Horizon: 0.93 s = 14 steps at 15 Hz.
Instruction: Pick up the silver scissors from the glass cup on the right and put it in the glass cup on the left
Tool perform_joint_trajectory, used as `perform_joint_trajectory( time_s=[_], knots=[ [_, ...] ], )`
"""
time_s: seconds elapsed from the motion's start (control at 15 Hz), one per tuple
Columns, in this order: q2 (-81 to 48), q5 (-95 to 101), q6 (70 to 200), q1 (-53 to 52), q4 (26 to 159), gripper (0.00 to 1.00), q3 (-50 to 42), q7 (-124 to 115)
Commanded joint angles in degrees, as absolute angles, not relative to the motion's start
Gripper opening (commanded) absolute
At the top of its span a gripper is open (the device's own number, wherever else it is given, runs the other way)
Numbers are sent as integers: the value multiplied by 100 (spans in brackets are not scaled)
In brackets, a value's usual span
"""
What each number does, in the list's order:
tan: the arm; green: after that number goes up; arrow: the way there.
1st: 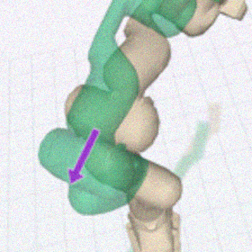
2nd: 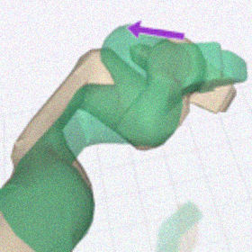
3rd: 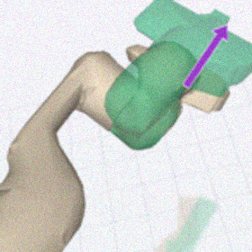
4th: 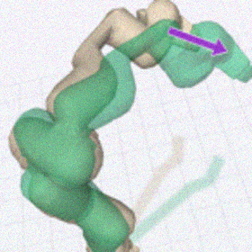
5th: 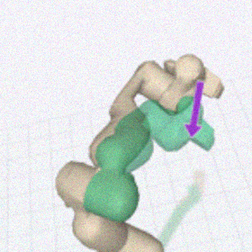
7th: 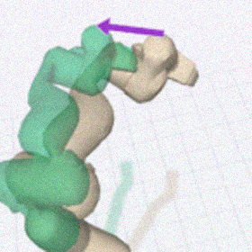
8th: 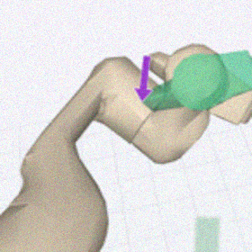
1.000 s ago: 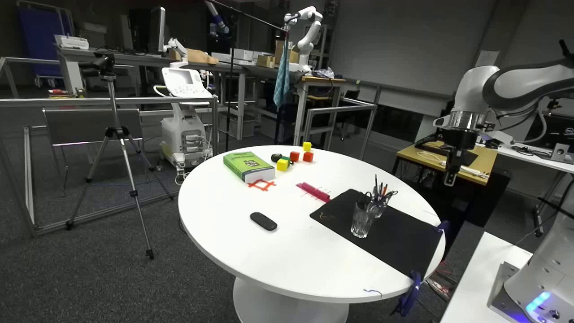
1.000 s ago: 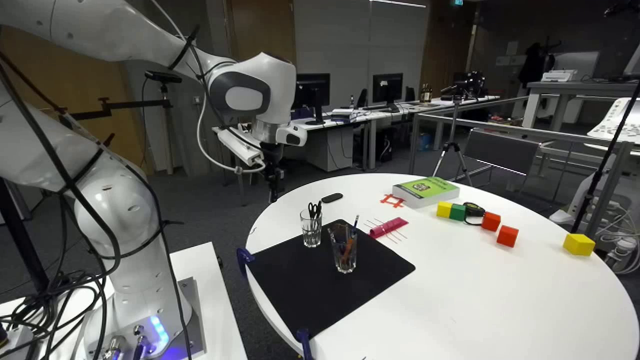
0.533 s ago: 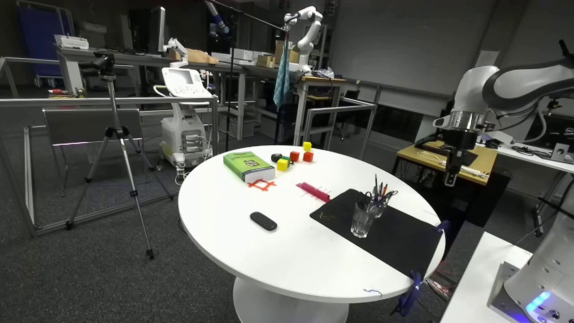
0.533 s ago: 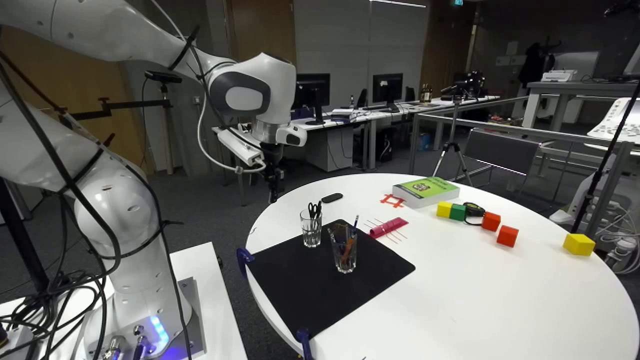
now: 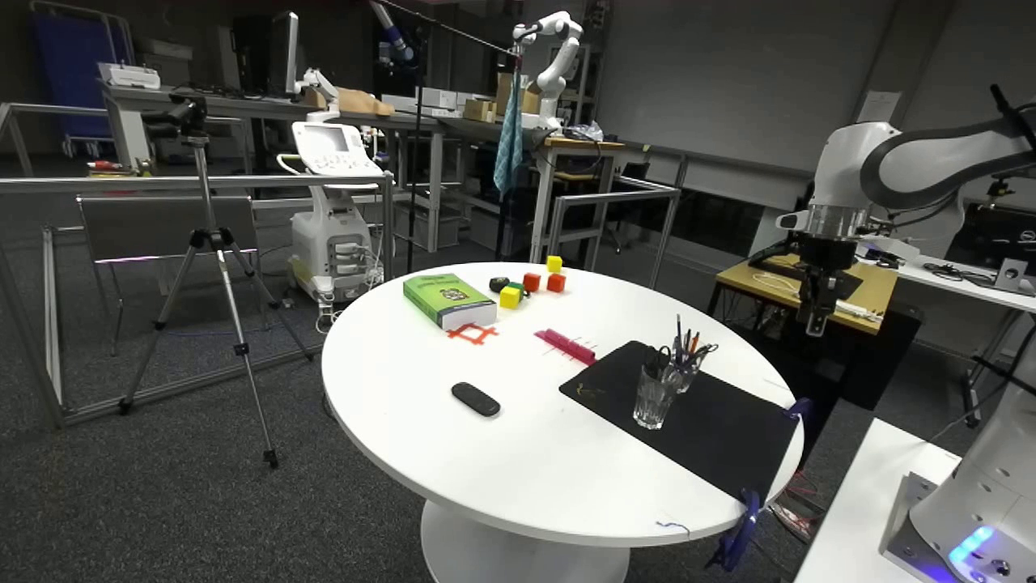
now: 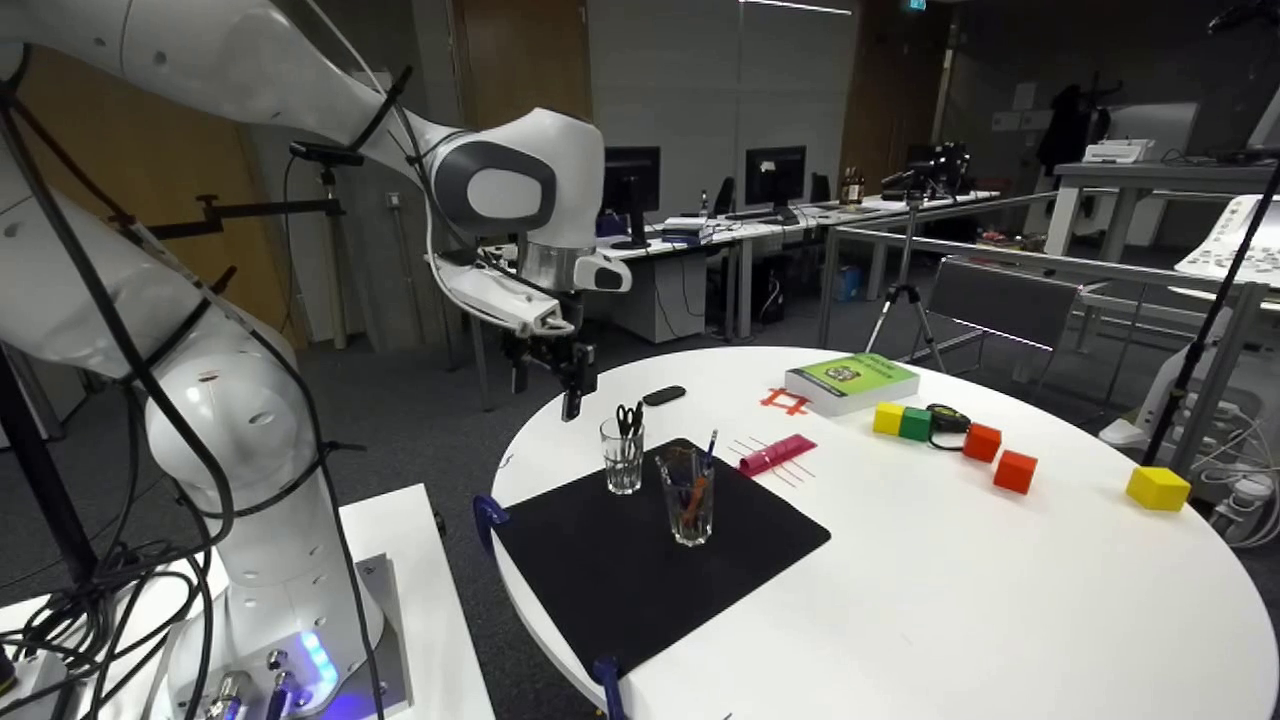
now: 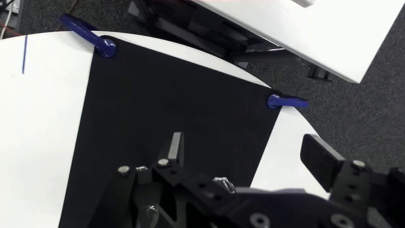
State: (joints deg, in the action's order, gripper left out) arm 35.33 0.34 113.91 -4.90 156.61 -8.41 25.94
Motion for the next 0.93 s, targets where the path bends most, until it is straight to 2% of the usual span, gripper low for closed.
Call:
perform_joint_trajectory(
  time_s=[0.0, 0.53, 0.87],
  knots=[
    [2981, 581, 11779, -347, 15353, 100, -920, 3111],
    [2026, 816, 13162, -354, 15099, 100, -1194, 4357],
    [1413, 320, 13396, -287, 14792, 100, -1296, 4591]
  ],
)
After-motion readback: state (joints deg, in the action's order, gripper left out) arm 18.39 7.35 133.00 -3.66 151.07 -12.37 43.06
